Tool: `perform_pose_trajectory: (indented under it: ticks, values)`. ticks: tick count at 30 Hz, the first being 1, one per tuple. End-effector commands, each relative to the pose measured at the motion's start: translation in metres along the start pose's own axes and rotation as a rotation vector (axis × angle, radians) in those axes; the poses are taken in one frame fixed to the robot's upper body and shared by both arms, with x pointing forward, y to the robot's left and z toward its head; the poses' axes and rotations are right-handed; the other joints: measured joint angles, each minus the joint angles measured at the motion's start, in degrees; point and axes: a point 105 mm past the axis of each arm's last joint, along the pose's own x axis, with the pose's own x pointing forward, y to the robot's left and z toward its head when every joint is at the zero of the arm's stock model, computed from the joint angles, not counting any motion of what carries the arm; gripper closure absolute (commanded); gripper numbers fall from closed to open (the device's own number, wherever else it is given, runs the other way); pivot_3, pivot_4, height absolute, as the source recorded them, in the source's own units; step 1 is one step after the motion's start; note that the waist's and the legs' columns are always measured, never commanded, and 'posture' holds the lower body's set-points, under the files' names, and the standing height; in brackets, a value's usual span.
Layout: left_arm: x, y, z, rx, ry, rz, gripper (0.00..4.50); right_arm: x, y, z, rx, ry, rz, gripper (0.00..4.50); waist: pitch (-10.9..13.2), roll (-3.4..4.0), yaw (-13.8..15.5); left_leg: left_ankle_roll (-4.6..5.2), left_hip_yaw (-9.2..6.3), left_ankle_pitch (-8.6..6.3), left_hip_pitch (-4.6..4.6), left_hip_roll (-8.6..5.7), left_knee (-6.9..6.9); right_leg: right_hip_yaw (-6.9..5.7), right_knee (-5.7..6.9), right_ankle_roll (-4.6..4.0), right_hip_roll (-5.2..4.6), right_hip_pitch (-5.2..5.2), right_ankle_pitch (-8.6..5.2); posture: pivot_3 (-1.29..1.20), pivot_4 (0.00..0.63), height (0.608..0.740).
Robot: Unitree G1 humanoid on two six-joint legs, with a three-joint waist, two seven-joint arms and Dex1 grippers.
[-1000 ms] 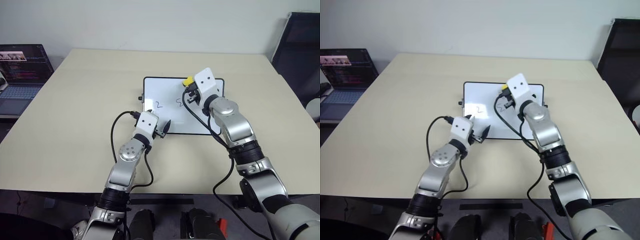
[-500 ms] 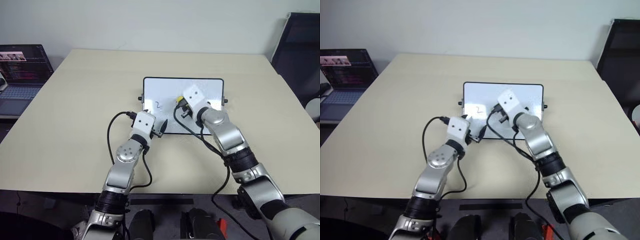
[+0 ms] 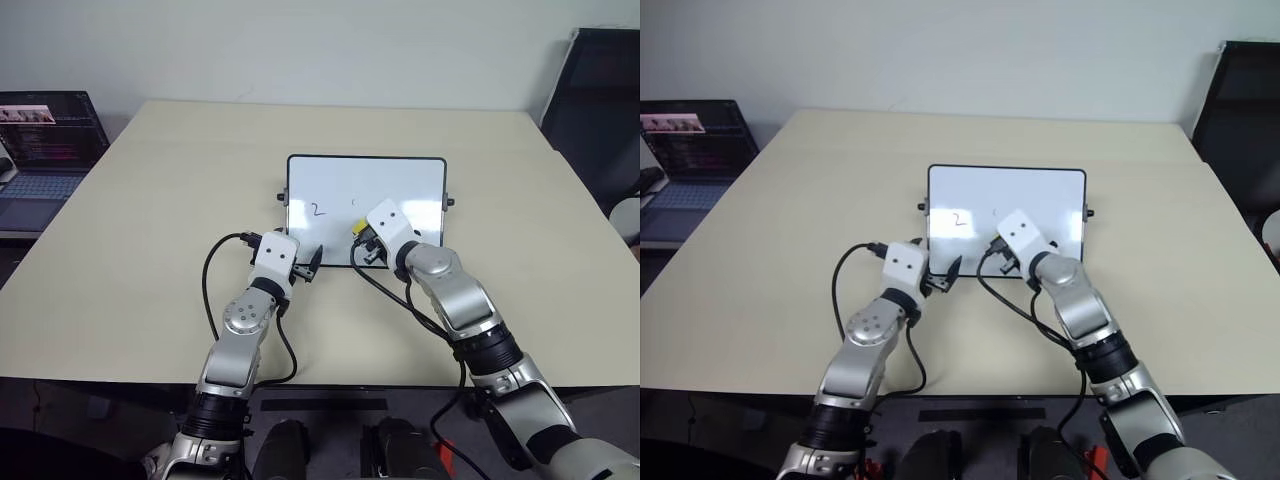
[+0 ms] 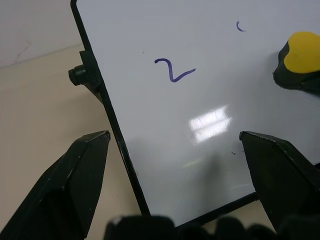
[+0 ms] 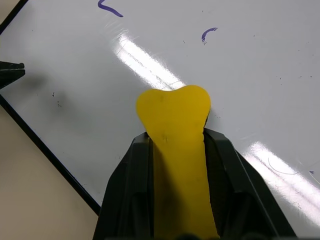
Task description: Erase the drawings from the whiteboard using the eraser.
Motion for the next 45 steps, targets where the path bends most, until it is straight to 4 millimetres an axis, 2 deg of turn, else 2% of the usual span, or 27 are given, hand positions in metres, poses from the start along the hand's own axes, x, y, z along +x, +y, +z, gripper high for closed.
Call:
perform_pose_trajectory:
  ticks: [1, 5, 11, 13, 17, 23, 27, 33, 37, 42, 45]
  values:
    - [0.000, 0.003, 0.020, 0.021, -0.068, 0.010, 0.00, 0.005, -0.026, 0.028, 0.030, -0.108, -0.103, 3.46, 0.0, 0.00, 0.0, 0.01, 0.02, 0.00, 0.00, 0.00, 0.00, 0.02, 0.00, 0.01, 0.01, -0.02, 0.01, 0.00, 0.150, 0.740]
    - [0.001, 0.002, 0.020, 0.025, -0.068, 0.002, 0.00, 0.017, -0.030, 0.046, 0.029, -0.165, -0.129, 3.46, 0.0, 0.01, -0.1, 0.00, 0.04, 0.00, -0.02, 0.01, -0.07, 0.03, -0.03, -0.10, 0.02, -0.06, 0.07, 0.00, 0.150, 0.740]
    - [0.002, 0.005, 0.022, 0.029, -0.070, 0.005, 0.00, 0.027, -0.030, 0.055, 0.014, -0.170, -0.124, 3.46, 0.0, 0.01, -0.1, -0.03, 0.03, -0.03, -0.10, 0.04, -0.16, 0.01, -0.06, -0.11, -0.03, -0.13, 0.07, 0.00, 0.150, 0.740]
    - [0.002, 0.006, 0.022, 0.031, -0.070, 0.008, 0.00, 0.030, -0.026, 0.047, -0.013, -0.123, -0.098, 3.46, 0.0, 0.01, -0.1, -0.03, 0.02, -0.03, -0.10, 0.04, -0.14, 0.00, -0.05, -0.11, -0.06, -0.12, 0.07, 0.00, 0.150, 0.740]
    - [-0.001, 0.006, 0.021, 0.026, -0.065, 0.016, 0.00, 0.028, -0.017, 0.018, -0.036, -0.020, -0.054, 3.46, 0.0, 0.01, -0.1, -0.03, 0.02, -0.03, -0.06, 0.04, -0.10, 0.01, -0.03, -0.10, -0.05, -0.07, 0.07, 0.00, 0.150, 0.740]
    - [-0.004, 0.007, 0.018, 0.019, -0.055, 0.024, 0.00, 0.015, -0.012, -0.002, -0.020, 0.027, -0.038, 3.46, 0.0, 0.00, 0.0, -0.03, -0.02, -0.02, -0.05, 0.05, -0.07, -0.01, -0.02, -0.10, -0.05, -0.03, 0.07, 0.00, 0.150, 0.740]
    - [-0.003, 0.006, 0.019, 0.019, -0.054, 0.018, 0.00, 0.006, -0.012, -0.007, -0.007, 0.033, -0.043, 3.46, 0.0, 0.00, 0.0, -0.01, -0.02, -0.01, -0.02, 0.05, -0.05, 0.00, -0.02, -0.08, -0.05, -0.01, 0.06, 0.00, 0.150, 0.740]
    - [0.000, 0.005, 0.021, 0.025, -0.059, 0.000, 0.00, -0.010, -0.022, 0.009, 0.138, -0.096, -0.092, 3.46, 0.0, -0.01, 0.1, -0.01, -0.02, -0.01, -0.06, 0.04, -0.06, 0.00, -0.04, -0.04, -0.05, -0.04, 0.03, 0.00, 0.150, 0.740]
    - [0.003, 0.004, 0.024, 0.031, -0.068, -0.017, 0.00, -0.033, -0.034, 0.025, 0.226, -0.248, -0.120, 3.46, 0.0, -0.01, 0.1, -0.01, -0.02, -0.01, -0.14, 0.03, -0.07, -0.02, -0.08, -0.03, -0.05, -0.09, 0.03, 0.00, 0.150, 0.740]
    - [0.004, 0.006, 0.025, 0.034, -0.071, -0.013, 0.00, -0.067, -0.040, 0.015, 0.167, -0.305, -0.159, 3.46, 0.0, -0.01, 0.1, -0.03, -0.06, -0.04, -0.27, 0.02, -0.12, -0.06, -0.15, -0.02, -0.06, -0.16, 0.02, 0.00, 0.150, 0.740]
    - [0.004, 0.007, 0.024, 0.036, -0.068, -0.016, 0.00, -0.073, -0.028, -0.005, 0.042, -0.247, -0.124, 3.46, 0.0, -0.01, 0.1, -0.03, -0.04, -0.04, -0.26, 0.00, -0.11, -0.07, -0.13, 0.09, -0.06, -0.16, -0.04, 0.00, 0.150, 0.740]
